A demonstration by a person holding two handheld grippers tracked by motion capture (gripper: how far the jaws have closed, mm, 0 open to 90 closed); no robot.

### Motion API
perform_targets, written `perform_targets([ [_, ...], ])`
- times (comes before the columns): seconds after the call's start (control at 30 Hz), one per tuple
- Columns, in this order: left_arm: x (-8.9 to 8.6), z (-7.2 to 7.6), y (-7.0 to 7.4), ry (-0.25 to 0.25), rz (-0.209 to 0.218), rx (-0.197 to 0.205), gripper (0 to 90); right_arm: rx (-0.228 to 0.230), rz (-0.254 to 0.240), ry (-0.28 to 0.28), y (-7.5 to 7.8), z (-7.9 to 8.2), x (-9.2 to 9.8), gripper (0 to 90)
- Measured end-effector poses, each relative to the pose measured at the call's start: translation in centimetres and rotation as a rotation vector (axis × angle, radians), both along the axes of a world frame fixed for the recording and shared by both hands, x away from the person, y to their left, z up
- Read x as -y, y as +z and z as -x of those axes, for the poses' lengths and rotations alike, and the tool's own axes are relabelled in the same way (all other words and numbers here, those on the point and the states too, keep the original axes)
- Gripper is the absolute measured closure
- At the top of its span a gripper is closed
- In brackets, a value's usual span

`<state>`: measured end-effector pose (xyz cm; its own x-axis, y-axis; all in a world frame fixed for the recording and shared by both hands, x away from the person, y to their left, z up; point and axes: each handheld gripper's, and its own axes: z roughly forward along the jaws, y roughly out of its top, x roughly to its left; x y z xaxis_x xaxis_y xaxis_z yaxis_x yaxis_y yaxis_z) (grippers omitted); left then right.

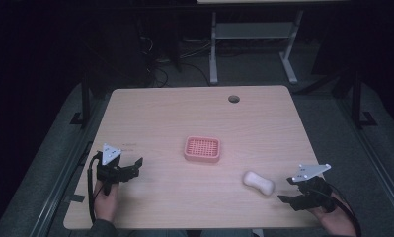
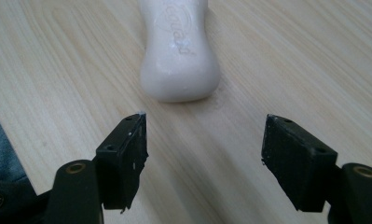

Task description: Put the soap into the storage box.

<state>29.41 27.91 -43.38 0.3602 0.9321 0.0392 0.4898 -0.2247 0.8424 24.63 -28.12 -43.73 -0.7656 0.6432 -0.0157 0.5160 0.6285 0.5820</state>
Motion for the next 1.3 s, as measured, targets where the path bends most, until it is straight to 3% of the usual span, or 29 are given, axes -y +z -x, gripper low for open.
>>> perform_targets([
  [1.3, 0.2, 0.0, 0.0, 0.0, 0.001, 0.013, 14.3, 0.006, 0.065, 0.085, 0.5, -2.3, -4.9, 31.7],
])
